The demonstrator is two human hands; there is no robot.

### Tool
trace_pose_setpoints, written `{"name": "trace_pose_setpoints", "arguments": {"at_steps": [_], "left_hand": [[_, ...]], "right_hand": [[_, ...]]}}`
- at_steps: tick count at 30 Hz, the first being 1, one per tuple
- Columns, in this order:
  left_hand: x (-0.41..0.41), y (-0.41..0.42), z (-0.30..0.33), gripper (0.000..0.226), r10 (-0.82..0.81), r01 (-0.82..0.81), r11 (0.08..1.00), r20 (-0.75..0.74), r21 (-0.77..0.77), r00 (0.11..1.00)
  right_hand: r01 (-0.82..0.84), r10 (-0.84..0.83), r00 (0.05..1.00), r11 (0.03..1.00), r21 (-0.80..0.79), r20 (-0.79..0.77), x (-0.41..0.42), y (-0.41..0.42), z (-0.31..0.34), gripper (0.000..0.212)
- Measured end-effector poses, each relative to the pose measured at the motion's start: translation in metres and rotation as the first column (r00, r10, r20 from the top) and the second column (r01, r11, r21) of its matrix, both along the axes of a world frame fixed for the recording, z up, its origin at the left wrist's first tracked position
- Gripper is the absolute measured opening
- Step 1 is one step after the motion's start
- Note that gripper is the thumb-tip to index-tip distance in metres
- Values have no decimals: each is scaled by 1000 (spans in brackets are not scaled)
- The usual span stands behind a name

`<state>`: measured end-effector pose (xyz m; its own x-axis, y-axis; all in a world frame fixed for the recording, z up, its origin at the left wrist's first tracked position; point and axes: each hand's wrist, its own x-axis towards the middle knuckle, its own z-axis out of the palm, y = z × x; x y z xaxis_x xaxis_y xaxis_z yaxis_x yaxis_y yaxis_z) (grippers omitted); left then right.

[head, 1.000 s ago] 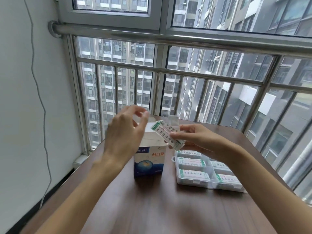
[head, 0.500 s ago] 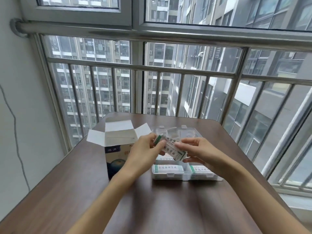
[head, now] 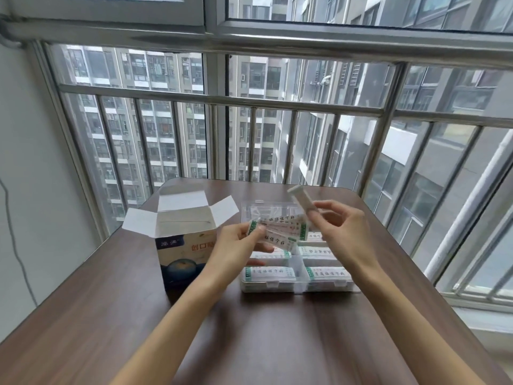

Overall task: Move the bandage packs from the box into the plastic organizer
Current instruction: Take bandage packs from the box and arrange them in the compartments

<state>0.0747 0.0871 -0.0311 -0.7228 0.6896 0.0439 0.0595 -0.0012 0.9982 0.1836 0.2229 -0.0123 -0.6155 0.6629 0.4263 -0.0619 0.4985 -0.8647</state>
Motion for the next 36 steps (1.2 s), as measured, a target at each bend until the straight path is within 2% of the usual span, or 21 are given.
{"name": "trace_pose_setpoints", "arguments": {"at_steps": [2, 4, 6, 8, 12, 15, 16, 18, 20, 21, 22, 24, 25, 30, 36], "left_hand": [[-1, 0, -2, 19, -18, 19, 1000, 27, -9, 999], [-1, 0, -1, 21, -32, 33, 999, 28, -10, 999], [-1, -1, 0, 24, -35, 35, 999, 39, 5, 999], [-1, -3, 3, 30, -47, 44, 999, 85, 28, 995], [-1, -5, 4, 39, -86, 73, 995, 199, 71, 976], [0, -5, 3, 35, -67, 57, 996, 159, 67, 985], [1, -4, 2, 30, -66, 60, 997, 108, 56, 992], [2, -3, -1, 22, -64, 64, 997, -5, 49, 998], [3, -2, -4, 21, -52, 58, 997, -115, 50, 992], [3, -2, -5, 20, -41, 50, 997, -163, 53, 986], [3, -2, -6, 19, -32, 44, 997, -197, 59, 980], [2, -2, -7, 16, -23, 41, 996, -225, 75, 974], [2, -2, -7, 14, -28, 47, 995, -223, 83, 974], [0, -2, -10, 11, -27, 45, 997, -247, 69, 969], [2, 1, -15, 18, 5, 20, 996, -282, 86, 959]], "right_hand": [[107, -96, 991, 987, 121, -88, 0, -2, 0, 16], [161, -117, 983, 924, 348, -144, 0, -6, -1, 17], [153, -108, 988, 789, 595, -111, -2, -8, -8, 18], [130, -151, 988, 633, 763, -43, -5, -9, -16, 17], [112, -230, 973, 501, 858, 7, -7, -8, -27, 22], [43, -209, 976, 471, 881, 64, -6, -9, -28, 30], [25, -188, 979, 508, 861, 83, -6, -11, -29, 33], [23, -115, 990, 712, 702, 84, -4, -15, -24, 40], [10, -39, 997, 925, 380, 68, 0, -19, -15, 44], [-29, 9, 996, 978, 206, 94, 1, -18, -12, 48], [-94, 89, 986, 995, 28, 138, 2, -15, -10, 53], [-206, 247, 956, 949, -239, 157, 0, -11, -10, 56], [-226, 271, 952, 936, -272, 141, -1, -11, -11, 53], [-235, 250, 966, 953, -189, 60, -4, -18, -15, 34], [-325, 351, 936, 899, -292, 39, -10, -30, -16, 15]]}}
